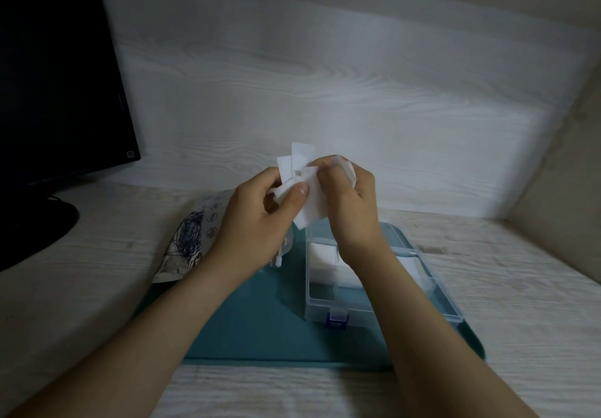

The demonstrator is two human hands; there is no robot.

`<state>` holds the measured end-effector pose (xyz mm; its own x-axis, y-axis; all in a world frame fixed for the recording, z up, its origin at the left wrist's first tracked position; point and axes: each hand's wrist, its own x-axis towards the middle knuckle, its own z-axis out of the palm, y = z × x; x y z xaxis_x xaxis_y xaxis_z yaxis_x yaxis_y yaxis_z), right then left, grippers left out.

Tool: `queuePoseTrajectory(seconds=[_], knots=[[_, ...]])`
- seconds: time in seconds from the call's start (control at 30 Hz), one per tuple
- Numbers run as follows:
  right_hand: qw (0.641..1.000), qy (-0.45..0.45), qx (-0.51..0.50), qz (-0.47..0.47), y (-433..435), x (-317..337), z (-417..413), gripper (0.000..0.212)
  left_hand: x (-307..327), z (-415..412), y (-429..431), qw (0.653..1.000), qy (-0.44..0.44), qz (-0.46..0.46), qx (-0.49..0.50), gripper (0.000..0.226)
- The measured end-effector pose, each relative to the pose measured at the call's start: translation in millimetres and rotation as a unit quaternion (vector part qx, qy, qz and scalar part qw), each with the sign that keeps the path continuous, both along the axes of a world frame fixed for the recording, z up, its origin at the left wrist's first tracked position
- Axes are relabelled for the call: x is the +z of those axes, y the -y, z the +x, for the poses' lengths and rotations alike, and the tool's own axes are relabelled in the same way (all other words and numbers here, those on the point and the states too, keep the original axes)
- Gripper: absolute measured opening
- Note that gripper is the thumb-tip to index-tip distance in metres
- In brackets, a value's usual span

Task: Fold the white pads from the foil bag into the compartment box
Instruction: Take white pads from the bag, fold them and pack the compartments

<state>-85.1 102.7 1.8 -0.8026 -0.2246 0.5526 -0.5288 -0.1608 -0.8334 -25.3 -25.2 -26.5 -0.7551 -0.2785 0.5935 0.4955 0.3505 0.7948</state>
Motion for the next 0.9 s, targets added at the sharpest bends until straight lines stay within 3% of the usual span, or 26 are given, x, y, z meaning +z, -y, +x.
queuePoseTrajectory(seconds=[0.23, 0.37, 0.57, 0.7, 0.9], knots=[[0.997, 0.011, 0.012, 0.081, -19, 8, 12, 0.039, 0, 0, -4, 0.991, 0.044, 0.127, -0.020, 0.025], [0.993, 0.049, -0.017, 0.104, -38, -1, 13, 0.045, 1, 2, -8, 0.982, 0.060, 0.178, -0.013, 0.019], [0.994, 0.097, -0.003, 0.049, -48, -5, 9, 0.029, 2, 9, -15, 0.981, 0.096, 0.166, -0.009, 0.022], [0.997, 0.065, 0.029, 0.026, -54, -5, 6, 0.045, 4, 12, -18, 0.976, 0.129, 0.173, -0.030, 0.020], [0.996, -0.005, 0.038, 0.081, -49, -11, 3, 0.017, 4, 13, -20, 0.969, 0.145, 0.187, -0.071, 0.019]])
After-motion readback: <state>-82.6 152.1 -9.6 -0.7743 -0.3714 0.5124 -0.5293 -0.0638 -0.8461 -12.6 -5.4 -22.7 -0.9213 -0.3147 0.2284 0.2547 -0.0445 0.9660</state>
